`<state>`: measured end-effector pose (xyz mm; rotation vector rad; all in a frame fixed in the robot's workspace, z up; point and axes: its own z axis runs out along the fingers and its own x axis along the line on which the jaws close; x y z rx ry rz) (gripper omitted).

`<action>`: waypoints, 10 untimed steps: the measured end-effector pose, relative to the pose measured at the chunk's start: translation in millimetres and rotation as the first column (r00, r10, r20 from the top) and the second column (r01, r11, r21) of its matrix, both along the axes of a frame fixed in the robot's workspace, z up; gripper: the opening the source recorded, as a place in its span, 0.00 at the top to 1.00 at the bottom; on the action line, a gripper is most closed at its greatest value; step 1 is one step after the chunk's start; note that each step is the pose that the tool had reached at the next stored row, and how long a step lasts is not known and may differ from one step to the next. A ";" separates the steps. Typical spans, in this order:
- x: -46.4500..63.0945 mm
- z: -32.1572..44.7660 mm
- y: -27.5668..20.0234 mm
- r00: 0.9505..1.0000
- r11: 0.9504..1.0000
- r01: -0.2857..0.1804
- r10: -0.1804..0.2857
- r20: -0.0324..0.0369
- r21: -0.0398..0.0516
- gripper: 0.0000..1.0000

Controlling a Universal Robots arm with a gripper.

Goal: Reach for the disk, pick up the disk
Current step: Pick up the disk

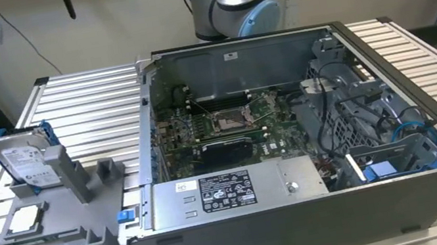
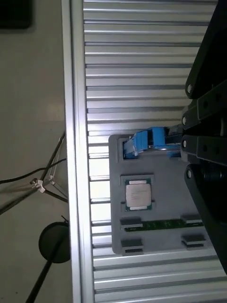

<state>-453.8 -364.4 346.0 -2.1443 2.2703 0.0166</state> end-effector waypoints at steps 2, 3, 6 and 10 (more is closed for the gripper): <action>0.0 0.0 0.0 1.000 1.000 -0.001 0.001 0.000 0.000 1.00; 0.0 0.0 0.0 1.000 1.000 -0.001 0.001 0.000 0.000 1.00; 0.0 0.0 0.0 1.000 1.000 -0.003 0.003 0.000 0.000 0.00; 0.0 0.0 0.0 1.000 1.000 -0.005 0.005 0.000 0.000 0.00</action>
